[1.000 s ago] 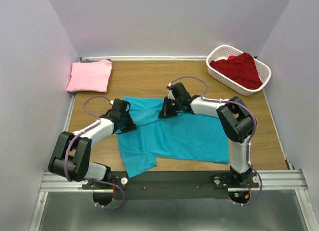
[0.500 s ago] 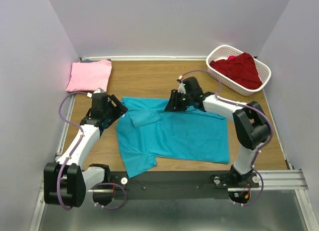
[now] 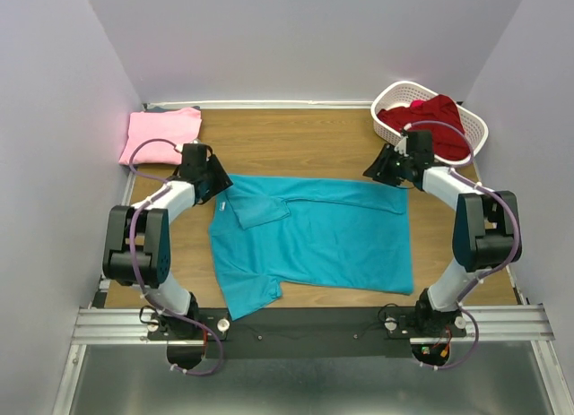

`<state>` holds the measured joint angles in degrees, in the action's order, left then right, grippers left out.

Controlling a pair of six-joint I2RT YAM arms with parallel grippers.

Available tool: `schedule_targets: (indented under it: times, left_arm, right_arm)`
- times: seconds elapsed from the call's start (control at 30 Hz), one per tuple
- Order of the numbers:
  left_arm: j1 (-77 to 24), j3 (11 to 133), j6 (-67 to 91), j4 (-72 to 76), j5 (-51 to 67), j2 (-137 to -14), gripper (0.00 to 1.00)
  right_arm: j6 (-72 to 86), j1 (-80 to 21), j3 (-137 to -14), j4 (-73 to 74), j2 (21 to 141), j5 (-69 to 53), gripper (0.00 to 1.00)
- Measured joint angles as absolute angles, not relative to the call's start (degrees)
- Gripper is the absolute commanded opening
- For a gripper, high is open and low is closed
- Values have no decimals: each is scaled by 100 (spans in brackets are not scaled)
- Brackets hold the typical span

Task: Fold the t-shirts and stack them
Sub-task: Fold the tshirt

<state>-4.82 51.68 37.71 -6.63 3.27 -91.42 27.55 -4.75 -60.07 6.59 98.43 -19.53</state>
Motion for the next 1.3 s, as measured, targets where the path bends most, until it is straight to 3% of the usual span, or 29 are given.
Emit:
schedule_targets:
  times: [0.1, 0.33, 0.47, 0.83, 0.93, 1.13, 1.17, 1.3]
  left_arm:
    - [-484, 5212, 3732, -582, 357, -9441, 55]
    - [-482, 5347, 3675, -539, 379, -9852, 23]
    - [-484, 5354, 3664, -526, 377, -9904, 13]
    - [-296, 5354, 3800, -620, 301, -9907, 8]
    - [-276, 5354, 3804, -633, 301, -9907, 13]
    - [-274, 5354, 3771, -674, 272, -9828, 43]
    - [-292, 5354, 3769, -701, 270, -9767, 55]
    - [-316, 5352, 3789, -742, 303, -9483, 68]
  right_arm:
    - [2711, -259, -5902, 663, 9843, -1894, 46]
    - [2665, 204, -5728, 663, 9889, -1798, 42]
    - [2659, 379, -5695, 652, 10057, -1712, 38]
    - [2689, 891, -5607, 384, 10361, -1658, 36]
    - [2659, 921, -5610, 370, 10361, -1691, 36]
    - [2539, 919, -5612, 412, 10315, -1826, 40]
    - [2543, 902, -5607, 447, 10265, -1828, 40]
    - [2550, 827, -5492, 541, 9950, -1815, 43]
